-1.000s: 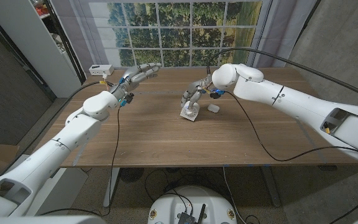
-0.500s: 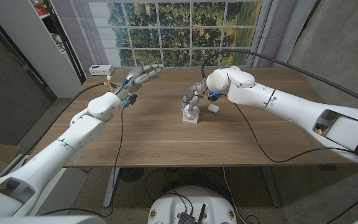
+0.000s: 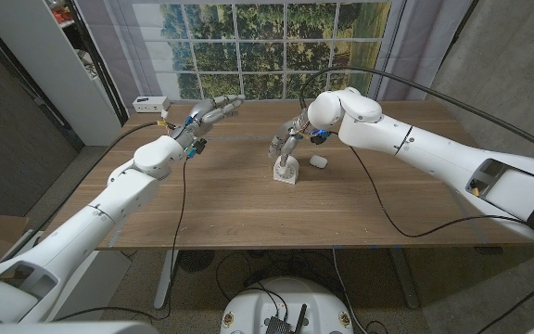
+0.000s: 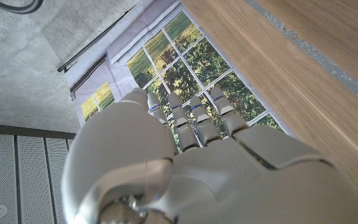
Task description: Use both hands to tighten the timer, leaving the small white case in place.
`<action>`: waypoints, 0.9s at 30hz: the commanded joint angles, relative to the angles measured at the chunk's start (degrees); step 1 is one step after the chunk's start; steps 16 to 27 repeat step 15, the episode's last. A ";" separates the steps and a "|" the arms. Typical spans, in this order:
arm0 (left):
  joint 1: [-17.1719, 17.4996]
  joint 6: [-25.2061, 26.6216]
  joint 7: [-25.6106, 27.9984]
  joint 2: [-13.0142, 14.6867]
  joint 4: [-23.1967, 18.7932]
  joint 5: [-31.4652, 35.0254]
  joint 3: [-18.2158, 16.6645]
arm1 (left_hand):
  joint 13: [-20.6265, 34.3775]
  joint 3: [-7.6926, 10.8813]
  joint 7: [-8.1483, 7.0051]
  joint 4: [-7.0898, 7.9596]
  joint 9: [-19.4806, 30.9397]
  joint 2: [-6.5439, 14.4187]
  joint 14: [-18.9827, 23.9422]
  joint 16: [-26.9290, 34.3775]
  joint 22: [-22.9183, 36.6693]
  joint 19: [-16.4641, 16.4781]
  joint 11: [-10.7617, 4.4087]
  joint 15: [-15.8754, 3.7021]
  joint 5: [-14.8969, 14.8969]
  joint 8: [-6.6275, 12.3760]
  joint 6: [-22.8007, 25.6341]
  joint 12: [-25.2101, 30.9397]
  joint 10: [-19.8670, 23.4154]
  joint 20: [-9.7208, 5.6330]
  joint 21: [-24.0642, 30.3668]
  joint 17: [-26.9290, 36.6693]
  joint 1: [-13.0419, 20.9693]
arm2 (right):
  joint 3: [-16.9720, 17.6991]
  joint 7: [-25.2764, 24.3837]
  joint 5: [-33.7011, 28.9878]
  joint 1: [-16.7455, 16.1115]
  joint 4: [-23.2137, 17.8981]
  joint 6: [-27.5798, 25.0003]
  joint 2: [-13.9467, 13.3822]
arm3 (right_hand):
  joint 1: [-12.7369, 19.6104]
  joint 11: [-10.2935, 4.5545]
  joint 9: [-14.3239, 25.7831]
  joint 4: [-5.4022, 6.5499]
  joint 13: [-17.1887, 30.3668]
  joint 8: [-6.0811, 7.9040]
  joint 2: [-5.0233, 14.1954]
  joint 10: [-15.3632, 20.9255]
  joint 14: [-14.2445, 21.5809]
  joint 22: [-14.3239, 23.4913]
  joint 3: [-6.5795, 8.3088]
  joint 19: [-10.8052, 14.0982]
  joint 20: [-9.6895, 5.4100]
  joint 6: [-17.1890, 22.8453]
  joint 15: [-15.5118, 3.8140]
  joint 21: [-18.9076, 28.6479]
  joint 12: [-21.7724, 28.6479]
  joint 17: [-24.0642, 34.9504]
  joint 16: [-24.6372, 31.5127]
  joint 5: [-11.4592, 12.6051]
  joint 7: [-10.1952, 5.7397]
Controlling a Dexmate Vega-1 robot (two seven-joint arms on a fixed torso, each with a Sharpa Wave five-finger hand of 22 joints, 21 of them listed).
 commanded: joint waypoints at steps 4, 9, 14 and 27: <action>-1.38 -2.58 -4.29 -0.66 3.82 -1.82 0.53 | 0.32 0.41 -0.28 -0.09 -0.08 -0.36 -0.21 -0.14 0.13 -0.51 -0.14 -0.32 -0.40 0.17 -0.22 -0.20 -0.17 0.27 -0.12 -0.05 -0.67 | 7.27 -2.77 6.65 -2.94 -5.05 -8.56 -1.84 | -3.23 0.64 -0.76 1.11 -0.70 -1.35 -0.26 -4.60 -5.45 0.16 -1.54 -3.68 2.07 -4.56 -3.74 -0.41 -2.07 -0.48 -2.51 -0.57 0.04; -0.15 -2.87 -4.28 -0.22 2.42 -2.32 0.25 | 0.34 0.45 -0.36 -0.09 -0.19 -0.45 -0.35 -0.19 0.11 -0.68 -0.09 -0.26 -0.53 0.15 -0.29 -0.26 -0.24 0.42 -0.17 -0.04 -0.92 | 13.12 -9.02 12.12 -7.02 -9.95 -11.76 -4.76 | -6.01 0.68 -1.23 2.26 -1.30 -1.46 0.08 -6.82 -8.23 0.03 -2.40 -5.85 3.51 -6.67 -2.36 -0.41 -2.58 -1.14 -4.00 -0.59 -0.42; 1.47 -4.26 -3.13 -0.24 1.33 -2.46 -0.51 | 0.37 0.46 -0.38 -0.09 -0.28 -0.53 -0.46 -0.21 0.09 -0.74 -0.21 -0.13 -0.64 0.19 -0.24 -0.32 -0.34 0.45 -0.18 -0.04 -1.15 | 17.29 -15.55 16.48 -10.17 -13.21 -15.08 -6.67 | -6.57 0.81 -1.37 2.39 -1.50 -1.50 0.07 -6.99 -8.53 0.00 -2.60 -5.20 3.44 -7.46 -2.26 0.01 -2.51 -1.43 -4.27 -0.57 -0.43; 1.84 -4.65 -2.94 -0.30 1.22 -2.58 -0.70 | 0.37 0.46 -0.36 -0.08 -0.29 -0.54 -0.48 -0.22 0.09 -0.76 -0.19 -0.14 -0.65 0.18 -0.26 -0.34 -0.38 0.46 -0.18 -0.04 -1.19 | 17.78 -16.81 17.13 -10.59 -13.63 -15.59 -6.92 | -6.68 0.76 -1.39 2.43 -1.54 -1.45 0.12 -7.03 -8.55 0.00 -2.62 -5.07 3.33 -7.48 -2.27 0.09 -2.50 -1.48 -4.31 -0.55 -0.42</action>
